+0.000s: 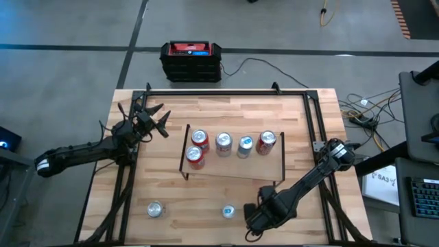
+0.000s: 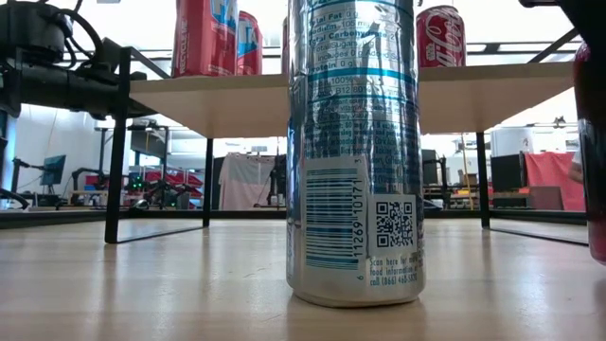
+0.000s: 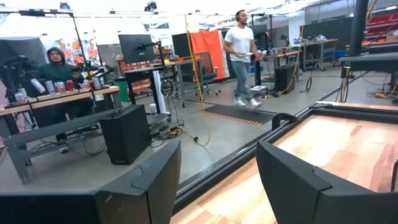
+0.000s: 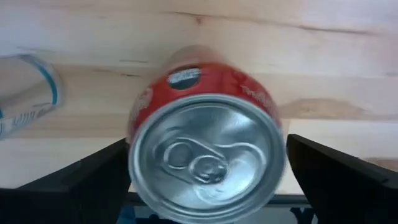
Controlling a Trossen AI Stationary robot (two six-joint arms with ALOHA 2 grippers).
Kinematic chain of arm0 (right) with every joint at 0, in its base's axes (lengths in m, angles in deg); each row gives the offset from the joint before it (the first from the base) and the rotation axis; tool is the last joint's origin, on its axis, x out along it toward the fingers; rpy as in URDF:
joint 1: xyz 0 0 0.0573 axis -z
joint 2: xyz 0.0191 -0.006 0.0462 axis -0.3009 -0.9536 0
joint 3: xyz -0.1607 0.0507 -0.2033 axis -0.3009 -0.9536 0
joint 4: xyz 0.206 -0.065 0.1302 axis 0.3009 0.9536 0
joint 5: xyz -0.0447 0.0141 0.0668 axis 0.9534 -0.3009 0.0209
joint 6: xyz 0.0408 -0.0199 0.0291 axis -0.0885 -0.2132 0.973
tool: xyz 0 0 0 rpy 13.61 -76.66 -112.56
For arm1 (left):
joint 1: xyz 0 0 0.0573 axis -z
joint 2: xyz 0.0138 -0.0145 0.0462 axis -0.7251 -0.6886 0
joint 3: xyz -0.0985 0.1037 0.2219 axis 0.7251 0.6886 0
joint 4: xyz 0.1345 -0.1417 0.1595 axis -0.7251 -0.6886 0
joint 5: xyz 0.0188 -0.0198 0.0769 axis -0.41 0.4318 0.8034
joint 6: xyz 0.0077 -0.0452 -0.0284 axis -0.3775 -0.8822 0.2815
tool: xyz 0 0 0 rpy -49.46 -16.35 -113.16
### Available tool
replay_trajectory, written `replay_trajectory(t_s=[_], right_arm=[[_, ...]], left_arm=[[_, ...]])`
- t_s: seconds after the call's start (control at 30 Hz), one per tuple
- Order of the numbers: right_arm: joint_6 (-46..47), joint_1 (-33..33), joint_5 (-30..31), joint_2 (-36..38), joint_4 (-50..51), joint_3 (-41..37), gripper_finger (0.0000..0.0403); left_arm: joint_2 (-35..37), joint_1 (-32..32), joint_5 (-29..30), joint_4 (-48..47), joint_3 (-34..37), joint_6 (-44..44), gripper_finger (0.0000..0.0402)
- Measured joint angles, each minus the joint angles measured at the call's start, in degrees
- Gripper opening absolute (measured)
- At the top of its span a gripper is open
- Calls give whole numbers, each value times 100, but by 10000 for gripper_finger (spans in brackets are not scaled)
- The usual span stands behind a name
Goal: Place canned beverage on shelf
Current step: Put the red soda can on the shelf
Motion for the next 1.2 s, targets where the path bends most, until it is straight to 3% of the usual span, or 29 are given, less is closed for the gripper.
replay_trajectory(t_s=[0.37, 1.2], right_arm=[[221, -4, 138, -2, -23, 0, 275], [122, 209, 274, 79, 142, 39, 279]], left_arm=[[1, 1, -2, 0, -1, 0, 195], [0, 1, -2, 0, 0, 0, 195]])
